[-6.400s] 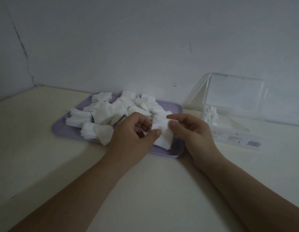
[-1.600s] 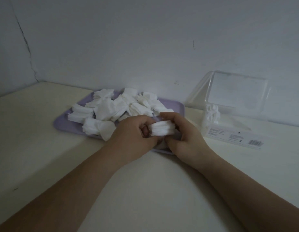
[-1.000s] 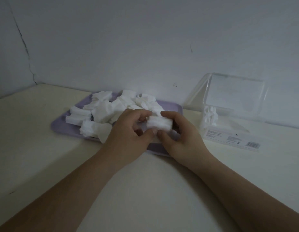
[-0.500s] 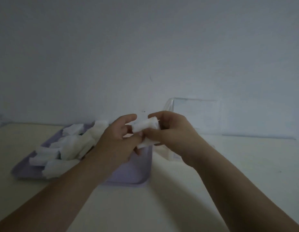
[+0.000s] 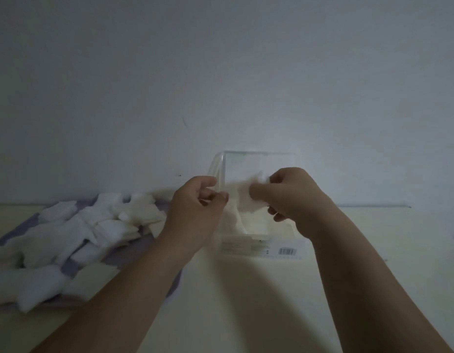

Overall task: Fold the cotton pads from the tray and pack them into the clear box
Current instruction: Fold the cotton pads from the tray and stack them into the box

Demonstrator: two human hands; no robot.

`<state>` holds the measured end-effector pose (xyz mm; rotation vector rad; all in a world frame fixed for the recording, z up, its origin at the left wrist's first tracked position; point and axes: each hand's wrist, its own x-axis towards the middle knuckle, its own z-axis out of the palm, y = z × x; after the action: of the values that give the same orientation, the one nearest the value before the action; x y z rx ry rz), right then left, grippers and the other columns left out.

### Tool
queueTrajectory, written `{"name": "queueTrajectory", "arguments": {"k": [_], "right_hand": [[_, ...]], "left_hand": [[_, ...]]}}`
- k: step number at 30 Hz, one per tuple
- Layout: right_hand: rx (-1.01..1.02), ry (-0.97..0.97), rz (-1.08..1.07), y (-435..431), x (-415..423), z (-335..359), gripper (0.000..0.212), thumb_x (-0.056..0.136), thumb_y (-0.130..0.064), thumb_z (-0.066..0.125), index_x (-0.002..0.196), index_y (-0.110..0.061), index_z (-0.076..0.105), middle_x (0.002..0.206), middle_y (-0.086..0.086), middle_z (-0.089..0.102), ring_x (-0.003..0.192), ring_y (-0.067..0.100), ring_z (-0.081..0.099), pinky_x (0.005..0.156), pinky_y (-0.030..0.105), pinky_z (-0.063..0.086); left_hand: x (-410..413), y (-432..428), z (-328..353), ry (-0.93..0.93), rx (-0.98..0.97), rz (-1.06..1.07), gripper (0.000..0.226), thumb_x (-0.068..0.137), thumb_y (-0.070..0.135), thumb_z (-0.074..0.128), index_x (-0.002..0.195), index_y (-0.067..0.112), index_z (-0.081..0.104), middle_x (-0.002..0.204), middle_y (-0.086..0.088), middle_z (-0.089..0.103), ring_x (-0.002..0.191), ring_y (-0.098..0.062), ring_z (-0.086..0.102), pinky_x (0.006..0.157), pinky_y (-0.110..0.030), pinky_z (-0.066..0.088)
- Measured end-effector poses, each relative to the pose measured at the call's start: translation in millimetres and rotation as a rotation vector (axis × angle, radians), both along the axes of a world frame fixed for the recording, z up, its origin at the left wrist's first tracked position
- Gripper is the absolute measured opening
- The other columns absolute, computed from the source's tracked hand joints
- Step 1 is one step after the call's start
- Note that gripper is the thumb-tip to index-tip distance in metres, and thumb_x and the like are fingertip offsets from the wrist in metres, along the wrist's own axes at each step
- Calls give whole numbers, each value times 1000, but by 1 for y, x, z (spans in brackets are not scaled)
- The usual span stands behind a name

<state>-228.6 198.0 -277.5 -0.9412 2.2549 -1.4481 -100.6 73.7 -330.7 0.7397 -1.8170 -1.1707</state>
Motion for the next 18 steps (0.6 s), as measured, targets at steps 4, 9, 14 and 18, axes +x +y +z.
{"name": "queueTrajectory", "arguments": {"k": [4, 9, 14, 18], "right_hand": [[331, 287, -126, -8, 1, -8, 22, 79, -24, 70, 71, -6, 60, 59, 2, 58, 54, 21, 56, 55, 26, 41], [509, 395, -191, -20, 4, -32, 18, 81, -23, 68, 78, -15, 52, 77, 0, 60, 64, 16, 57, 52, 24, 37], [417, 292, -123, -25, 4, -38, 54, 75, -52, 83, 92, -14, 49, 88, 3, 65, 75, 20, 68, 63, 34, 57], [399, 139, -27, -18, 7, -26, 75, 67, -28, 96, 126, -11, 54, 92, 5, 70, 79, 18, 74, 73, 37, 62]], "left_hand": [[2, -5, -25, -120, -186, 81, 24, 83, 20, 79, 103, 31, 72, 100, 12, 65, 69, -2, 61, 66, -10, 48], [-1, -3, -40, -108, -194, 19, 10, 82, 25, 83, 89, 24, 76, 92, 8, 60, 60, -4, 56, 62, -13, 44], [-3, -7, -45, -80, -219, 9, 9, 80, 25, 84, 81, 23, 75, 86, 8, 57, 64, 1, 55, 61, -9, 41], [-2, -9, -49, -80, -199, 5, 9, 79, 27, 83, 80, 26, 74, 86, 11, 58, 65, 2, 55, 62, -7, 39]]}}
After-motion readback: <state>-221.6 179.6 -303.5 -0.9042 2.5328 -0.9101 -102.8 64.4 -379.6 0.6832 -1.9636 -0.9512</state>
